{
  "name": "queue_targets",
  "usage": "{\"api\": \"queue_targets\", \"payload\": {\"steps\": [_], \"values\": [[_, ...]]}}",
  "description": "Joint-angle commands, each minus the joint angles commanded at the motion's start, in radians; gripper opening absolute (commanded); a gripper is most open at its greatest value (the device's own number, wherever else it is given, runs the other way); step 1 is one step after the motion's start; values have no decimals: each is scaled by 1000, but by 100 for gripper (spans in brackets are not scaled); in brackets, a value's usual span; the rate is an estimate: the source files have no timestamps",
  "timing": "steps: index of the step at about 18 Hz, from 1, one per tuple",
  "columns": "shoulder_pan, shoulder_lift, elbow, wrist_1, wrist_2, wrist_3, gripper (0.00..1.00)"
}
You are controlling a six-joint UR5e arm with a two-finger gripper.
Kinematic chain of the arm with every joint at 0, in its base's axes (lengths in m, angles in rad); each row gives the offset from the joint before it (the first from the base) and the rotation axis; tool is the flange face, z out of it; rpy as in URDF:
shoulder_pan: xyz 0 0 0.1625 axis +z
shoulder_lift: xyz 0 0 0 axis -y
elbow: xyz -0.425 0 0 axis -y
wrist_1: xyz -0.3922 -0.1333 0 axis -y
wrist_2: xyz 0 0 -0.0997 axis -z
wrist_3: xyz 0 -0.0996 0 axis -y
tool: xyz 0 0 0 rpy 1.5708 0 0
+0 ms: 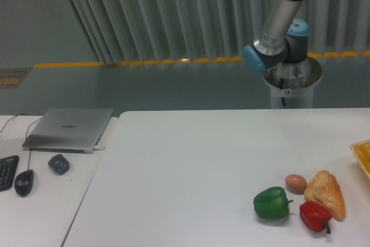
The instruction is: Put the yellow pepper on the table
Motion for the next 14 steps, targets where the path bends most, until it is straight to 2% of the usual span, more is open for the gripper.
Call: {"api": "queue_targets", "payload": {"steps": [2, 5, 8, 12, 14], "values": [[-3, 2, 18, -18, -2, -14, 29], [-24, 6, 101, -136, -27, -83, 29], [-54, 12, 182, -247, -107, -159, 29], [-81, 38, 187, -291, -153, -204, 29], [-95, 49, 186, -313, -214, -244, 29]]}}
